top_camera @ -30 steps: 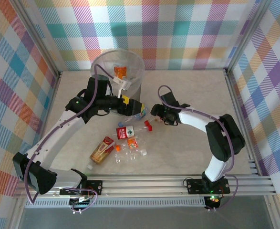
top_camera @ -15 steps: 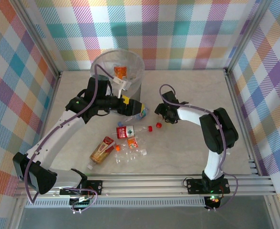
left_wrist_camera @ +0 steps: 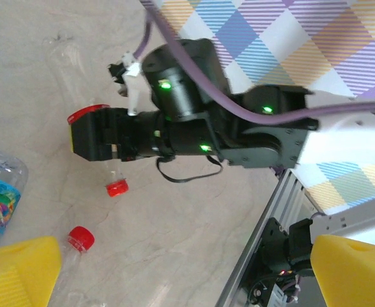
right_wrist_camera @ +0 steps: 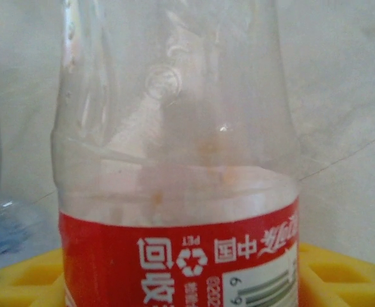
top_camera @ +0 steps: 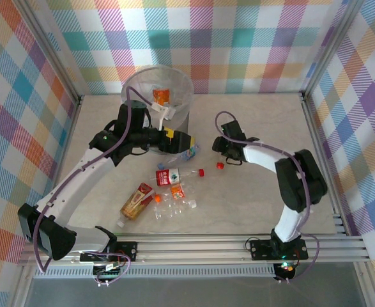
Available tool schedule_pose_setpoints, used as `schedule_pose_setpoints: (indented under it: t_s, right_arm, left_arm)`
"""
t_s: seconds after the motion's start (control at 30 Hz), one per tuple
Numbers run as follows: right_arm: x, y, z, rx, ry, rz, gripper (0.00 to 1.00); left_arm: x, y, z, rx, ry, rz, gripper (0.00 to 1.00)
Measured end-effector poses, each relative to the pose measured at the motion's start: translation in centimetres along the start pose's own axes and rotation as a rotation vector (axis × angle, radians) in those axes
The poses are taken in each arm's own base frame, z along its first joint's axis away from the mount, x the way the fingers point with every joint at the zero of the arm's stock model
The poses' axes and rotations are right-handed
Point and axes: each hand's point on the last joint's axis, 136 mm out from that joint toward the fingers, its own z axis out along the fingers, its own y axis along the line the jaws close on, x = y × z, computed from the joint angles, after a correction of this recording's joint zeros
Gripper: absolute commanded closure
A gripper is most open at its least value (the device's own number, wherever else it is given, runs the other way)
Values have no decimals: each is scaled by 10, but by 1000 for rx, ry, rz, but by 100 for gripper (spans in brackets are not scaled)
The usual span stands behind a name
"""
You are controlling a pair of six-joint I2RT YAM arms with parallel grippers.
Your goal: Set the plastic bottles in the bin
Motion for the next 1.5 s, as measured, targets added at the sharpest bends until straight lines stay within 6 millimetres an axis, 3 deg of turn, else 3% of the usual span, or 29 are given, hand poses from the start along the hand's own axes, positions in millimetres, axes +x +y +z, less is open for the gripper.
schedule_pose_setpoints:
  t_s: [0.23, 0.43, 0.53, 0.77, 0.93, 1.07, 1.27, 1.5]
  right_arm:
    - [-21, 33, -67, -209, -133, -195, 44]
    - [-23, 60, -119, -390, -184, -320, 43]
    - [-18, 71, -142, -474, -194, -360, 41]
    - [17, 89, -183, -653, -146, -439, 41]
    - [38, 94, -199, -723, -103, -475, 42]
    - [47, 93, -199, -732, -68, -482, 42]
    - [50, 94, -200, -743, -54, -491, 42]
    - [51, 95, -201, -751, -53, -496, 42]
  left_arm:
    - [-10, 12, 18, -10, -28, -139, 0]
    - [-25, 14, 28, 14, -77, -212, 0]
    - [-34, 12, 30, 33, -108, -218, 1]
    - [-44, 17, 48, 72, -132, -243, 4]
    - [-42, 24, 66, 95, -109, -259, 8]
    - [-42, 15, 78, 132, -93, -246, 14]
    - [-40, 3, 87, 164, -79, -227, 23]
    - [-41, 2, 87, 164, -80, -223, 41]
